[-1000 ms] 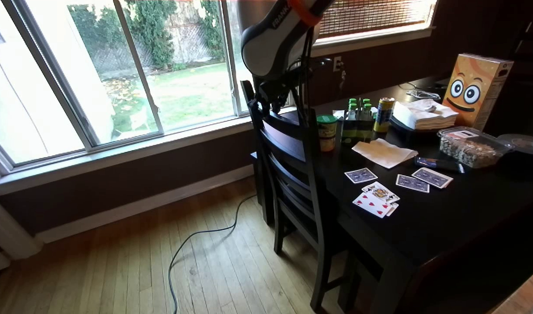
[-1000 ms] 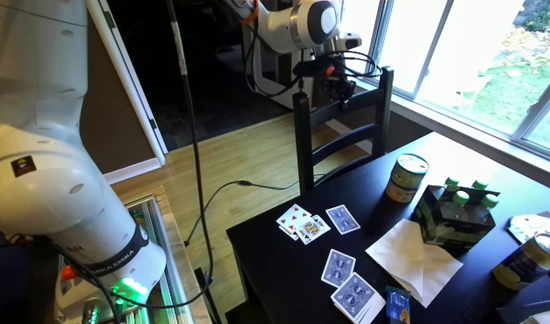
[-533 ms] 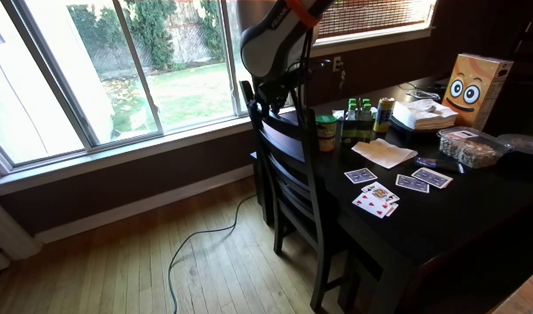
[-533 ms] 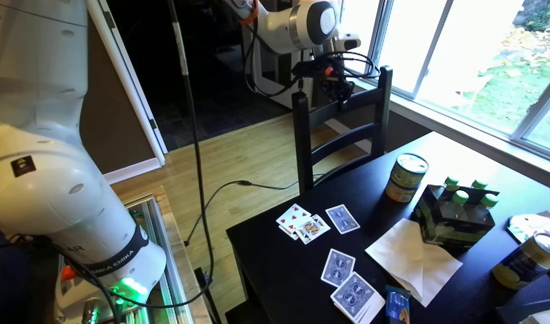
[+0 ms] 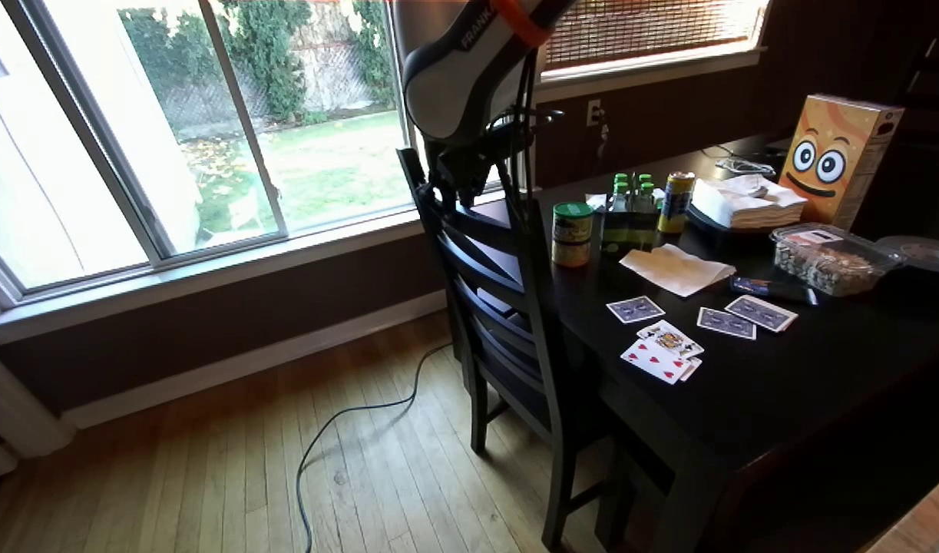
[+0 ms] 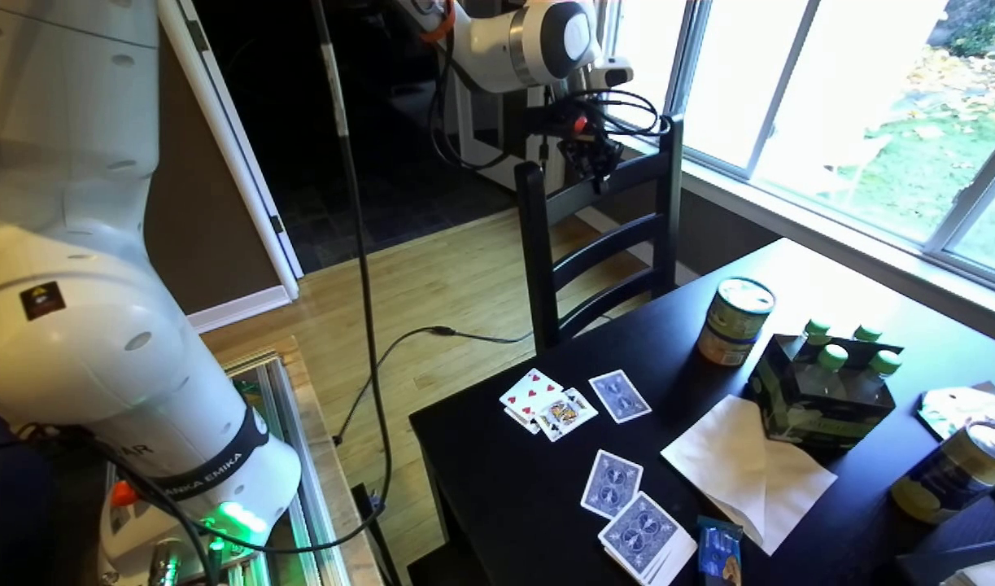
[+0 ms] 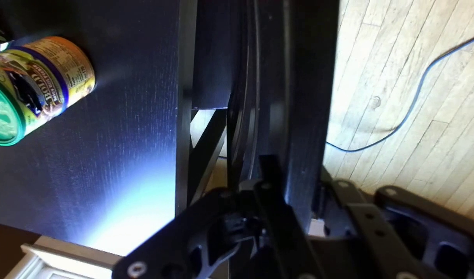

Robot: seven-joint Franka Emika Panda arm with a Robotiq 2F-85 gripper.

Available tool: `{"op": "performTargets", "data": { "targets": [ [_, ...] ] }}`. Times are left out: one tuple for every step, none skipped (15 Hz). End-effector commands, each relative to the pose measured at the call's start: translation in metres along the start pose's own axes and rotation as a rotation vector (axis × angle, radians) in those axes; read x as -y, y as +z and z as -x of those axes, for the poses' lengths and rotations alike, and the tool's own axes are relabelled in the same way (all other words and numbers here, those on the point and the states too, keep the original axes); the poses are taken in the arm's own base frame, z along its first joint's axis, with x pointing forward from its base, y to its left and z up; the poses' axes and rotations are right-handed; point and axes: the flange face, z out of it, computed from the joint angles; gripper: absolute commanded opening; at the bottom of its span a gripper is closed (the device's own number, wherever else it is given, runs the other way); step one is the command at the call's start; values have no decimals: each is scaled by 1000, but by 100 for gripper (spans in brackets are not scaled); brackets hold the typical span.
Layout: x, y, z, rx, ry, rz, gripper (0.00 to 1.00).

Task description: Pull out the chair

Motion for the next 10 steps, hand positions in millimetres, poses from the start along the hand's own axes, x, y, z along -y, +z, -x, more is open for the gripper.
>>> {"op": "performTargets", "data": {
  "targets": [
    [41,-23,-3,-3,-9,-122,6],
    [46,-26,-3,2,-15,-137,6],
    [51,-28,-2,6,-27,-145,6],
    [58,-30,-1,10,-39,-155,6],
    [64,-33,-1,6,-48,-163,6],
    [70,-36,-4,-3,-42,-165,6],
    [75,-39,-7,-4,-32,-177,6],
    [79,-41,-10,-5,-18,-185,6],
    [83,-43,-12,1,-10,-193,6],
    [87,-46,-17,0,14,-206,6]
  ]
}}
